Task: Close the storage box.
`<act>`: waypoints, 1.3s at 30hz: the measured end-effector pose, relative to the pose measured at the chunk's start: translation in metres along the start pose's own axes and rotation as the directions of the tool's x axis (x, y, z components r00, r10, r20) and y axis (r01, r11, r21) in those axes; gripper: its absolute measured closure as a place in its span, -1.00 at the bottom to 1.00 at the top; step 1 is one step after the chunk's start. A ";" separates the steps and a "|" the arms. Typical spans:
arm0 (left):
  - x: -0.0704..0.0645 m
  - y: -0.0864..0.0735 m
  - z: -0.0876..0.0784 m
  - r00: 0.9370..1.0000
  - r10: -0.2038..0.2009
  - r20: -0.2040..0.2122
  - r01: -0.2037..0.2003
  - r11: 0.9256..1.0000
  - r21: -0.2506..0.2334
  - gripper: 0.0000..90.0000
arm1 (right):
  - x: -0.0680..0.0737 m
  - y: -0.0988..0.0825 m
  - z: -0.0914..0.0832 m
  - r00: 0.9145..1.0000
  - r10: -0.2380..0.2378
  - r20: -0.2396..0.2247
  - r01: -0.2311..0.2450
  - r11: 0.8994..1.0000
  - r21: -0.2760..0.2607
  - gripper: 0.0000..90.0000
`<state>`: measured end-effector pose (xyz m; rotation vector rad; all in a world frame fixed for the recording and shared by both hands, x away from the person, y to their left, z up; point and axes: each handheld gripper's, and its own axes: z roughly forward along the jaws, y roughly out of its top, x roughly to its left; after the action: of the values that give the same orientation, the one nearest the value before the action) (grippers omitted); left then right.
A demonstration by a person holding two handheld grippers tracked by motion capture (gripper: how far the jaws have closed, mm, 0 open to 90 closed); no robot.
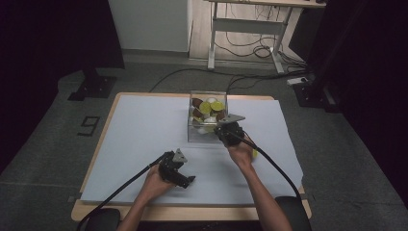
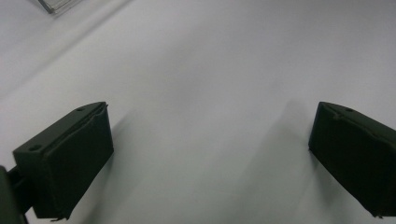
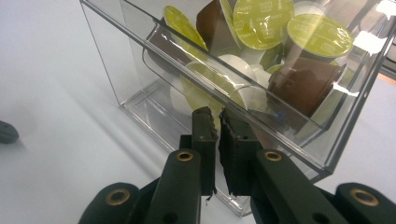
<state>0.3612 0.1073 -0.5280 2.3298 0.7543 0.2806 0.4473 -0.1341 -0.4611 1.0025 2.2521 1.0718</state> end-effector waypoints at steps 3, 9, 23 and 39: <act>0.000 0.000 0.000 1.000 0.000 0.000 0.000 1.000 0.000 -1.00 | 0.001 0.000 0.001 1.000 0.005 0.004 -0.005 1.000 -0.004 0.86; 0.000 0.000 0.000 1.000 -0.002 0.000 0.002 1.000 -0.001 -1.00 | 0.000 0.000 0.000 1.000 0.020 -0.008 -0.020 1.000 0.003 0.85; 0.000 -0.003 -0.003 1.000 0.001 0.001 -0.001 1.000 0.004 -1.00 | 0.005 0.001 -0.008 0.999 -0.010 -0.050 0.010 1.000 0.014 0.42; 0.000 -0.003 -0.002 1.000 -0.003 0.003 0.003 1.000 0.002 -1.00 | 0.014 0.003 -0.032 0.995 -0.056 -0.081 0.061 0.997 0.048 -0.26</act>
<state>0.3592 0.1109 -0.5283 2.3301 0.7567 0.2752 0.4192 -0.1369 -0.4407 0.9230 2.3682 1.0517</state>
